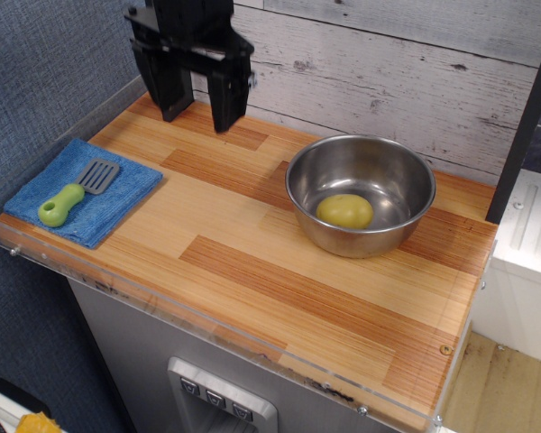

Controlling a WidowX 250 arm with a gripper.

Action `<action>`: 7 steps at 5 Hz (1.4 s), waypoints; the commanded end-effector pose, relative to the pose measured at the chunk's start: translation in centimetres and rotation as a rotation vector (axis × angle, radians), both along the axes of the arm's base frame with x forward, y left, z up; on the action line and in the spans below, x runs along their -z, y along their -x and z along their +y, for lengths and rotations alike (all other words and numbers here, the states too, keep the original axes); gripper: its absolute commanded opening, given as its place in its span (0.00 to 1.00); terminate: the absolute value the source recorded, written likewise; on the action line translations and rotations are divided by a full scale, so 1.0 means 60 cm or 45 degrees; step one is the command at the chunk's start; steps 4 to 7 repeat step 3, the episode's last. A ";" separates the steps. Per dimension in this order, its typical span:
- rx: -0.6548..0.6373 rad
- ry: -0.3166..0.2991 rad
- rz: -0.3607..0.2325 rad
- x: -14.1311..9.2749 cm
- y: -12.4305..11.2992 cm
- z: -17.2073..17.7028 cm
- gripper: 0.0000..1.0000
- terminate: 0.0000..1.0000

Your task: Put the lemon in the pot

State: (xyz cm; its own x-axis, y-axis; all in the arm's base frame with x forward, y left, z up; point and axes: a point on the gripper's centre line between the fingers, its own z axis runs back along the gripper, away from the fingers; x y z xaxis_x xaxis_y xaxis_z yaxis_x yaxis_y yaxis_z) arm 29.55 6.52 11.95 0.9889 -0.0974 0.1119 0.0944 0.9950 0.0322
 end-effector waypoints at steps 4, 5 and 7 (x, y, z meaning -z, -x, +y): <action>0.106 -0.042 0.014 -0.005 0.010 0.015 1.00 1.00; 0.106 -0.042 0.014 -0.005 0.010 0.015 1.00 1.00; 0.106 -0.042 0.014 -0.005 0.010 0.015 1.00 1.00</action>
